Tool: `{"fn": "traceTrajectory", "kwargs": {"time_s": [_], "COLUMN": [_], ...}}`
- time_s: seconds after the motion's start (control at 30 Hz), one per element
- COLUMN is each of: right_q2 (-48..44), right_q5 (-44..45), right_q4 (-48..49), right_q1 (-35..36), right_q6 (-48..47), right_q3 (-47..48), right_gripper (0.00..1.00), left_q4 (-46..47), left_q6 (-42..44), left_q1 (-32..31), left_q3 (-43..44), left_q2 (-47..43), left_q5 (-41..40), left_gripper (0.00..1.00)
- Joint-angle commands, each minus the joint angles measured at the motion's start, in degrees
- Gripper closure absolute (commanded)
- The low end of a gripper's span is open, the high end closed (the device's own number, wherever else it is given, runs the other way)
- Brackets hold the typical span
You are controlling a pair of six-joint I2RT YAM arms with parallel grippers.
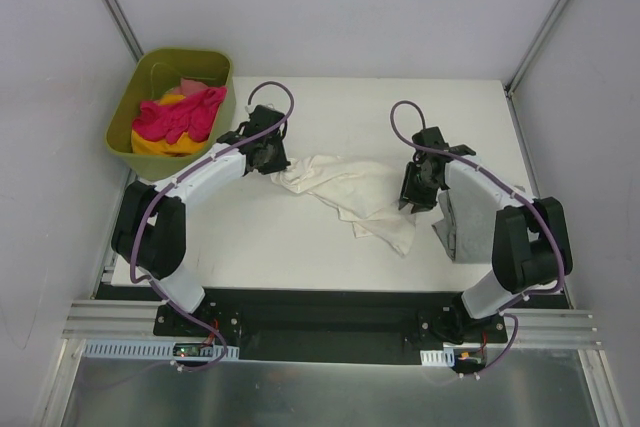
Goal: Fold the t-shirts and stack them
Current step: Flatten the tshirt out
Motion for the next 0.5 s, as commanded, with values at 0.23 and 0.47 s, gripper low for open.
{"fn": "traceTrajectory", "kwargs": {"time_s": [0.23, 0.47], "right_q2": [-0.41, -7.43], "right_q5": [-1.43, 0.15], "right_q4": [-0.27, 0.6], "right_q1": [0.08, 0.17], "right_q6": [0.77, -2.74], "right_q3": [2.88, 3.85], "right_gripper": [0.99, 0.99], "left_q4": [-0.03, -0.12], "left_q6": [0.07, 1.22], "left_q1": [0.84, 1.02], "left_q3": [-0.35, 1.5], "left_q2": [-3.26, -6.08], "left_q5": [-0.58, -1.81], "left_gripper": [1.0, 1.0]}}
